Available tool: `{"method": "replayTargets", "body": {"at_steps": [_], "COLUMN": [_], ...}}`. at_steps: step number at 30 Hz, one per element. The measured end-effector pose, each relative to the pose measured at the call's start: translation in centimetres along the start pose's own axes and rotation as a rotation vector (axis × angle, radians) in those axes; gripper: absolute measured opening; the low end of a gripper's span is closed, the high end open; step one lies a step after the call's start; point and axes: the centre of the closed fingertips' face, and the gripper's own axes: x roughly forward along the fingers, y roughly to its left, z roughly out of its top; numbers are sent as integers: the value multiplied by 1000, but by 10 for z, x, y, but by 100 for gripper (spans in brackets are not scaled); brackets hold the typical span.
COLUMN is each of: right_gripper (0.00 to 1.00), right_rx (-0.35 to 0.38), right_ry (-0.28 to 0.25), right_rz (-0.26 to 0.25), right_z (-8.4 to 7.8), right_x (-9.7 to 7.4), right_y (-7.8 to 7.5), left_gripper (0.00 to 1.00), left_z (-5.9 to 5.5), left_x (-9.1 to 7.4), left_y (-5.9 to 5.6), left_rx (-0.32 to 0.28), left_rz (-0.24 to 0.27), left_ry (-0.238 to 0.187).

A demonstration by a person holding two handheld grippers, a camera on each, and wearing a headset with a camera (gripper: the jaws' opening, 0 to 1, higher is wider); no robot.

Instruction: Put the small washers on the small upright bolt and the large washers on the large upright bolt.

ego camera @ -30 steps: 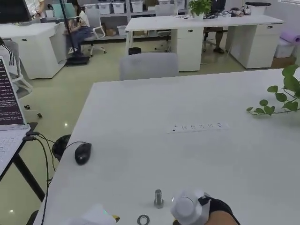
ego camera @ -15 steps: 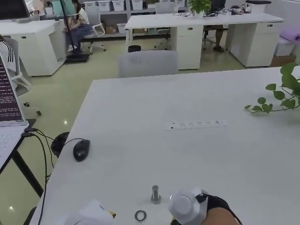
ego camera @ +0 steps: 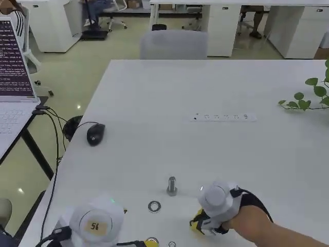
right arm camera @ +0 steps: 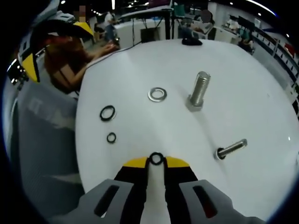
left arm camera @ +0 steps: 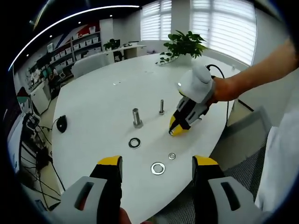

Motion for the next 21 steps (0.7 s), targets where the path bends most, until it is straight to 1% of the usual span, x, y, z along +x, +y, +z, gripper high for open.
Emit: {"method": "replayTargets", "body": {"at_steps": [2, 5, 7, 8, 9, 10, 11, 12, 14, 21], "right_gripper": [13, 13, 13, 14, 14, 14, 14, 14, 15, 16], "right_rx": [5, -4, -12, -18, -28, -34, -52, -100, -144, -211], "right_ry": [1, 11, 20, 34, 24, 33, 43, 65, 77, 102], "right_rz": [-2, -1, 8, 14, 22, 29, 34, 38, 47, 70], "right_z": [-2, -5, -8, -11, -9, -9, -10, -11, -11, -11], "right_x": [-1, -2, -1, -1, -1, -2, -2, -3, -2, 0], "right_y": [-3, -5, -5, -5, -4, -3, -3, -4, -3, -3], "left_gripper": [60, 60, 60, 60, 60, 60, 60, 60, 60, 60], "left_z": [-2, -5, -7, -8, -9, -9, -10, -10, -9, -4], "left_x": [-1, -3, -3, -4, -4, -4, -4, -4, -4, -3], "left_y": [0, 0, -1, -1, -1, -1, -1, 0, 0, -1], "left_rx": [-13, -27, -35, -37, -38, -38, -39, -41, -42, -47], "left_rz": [5, 14, 18, 20, 21, 22, 23, 25, 28, 38], "left_ry": [-3, -2, -2, 0, 1, 3, 3, 4, 2, -7]}}
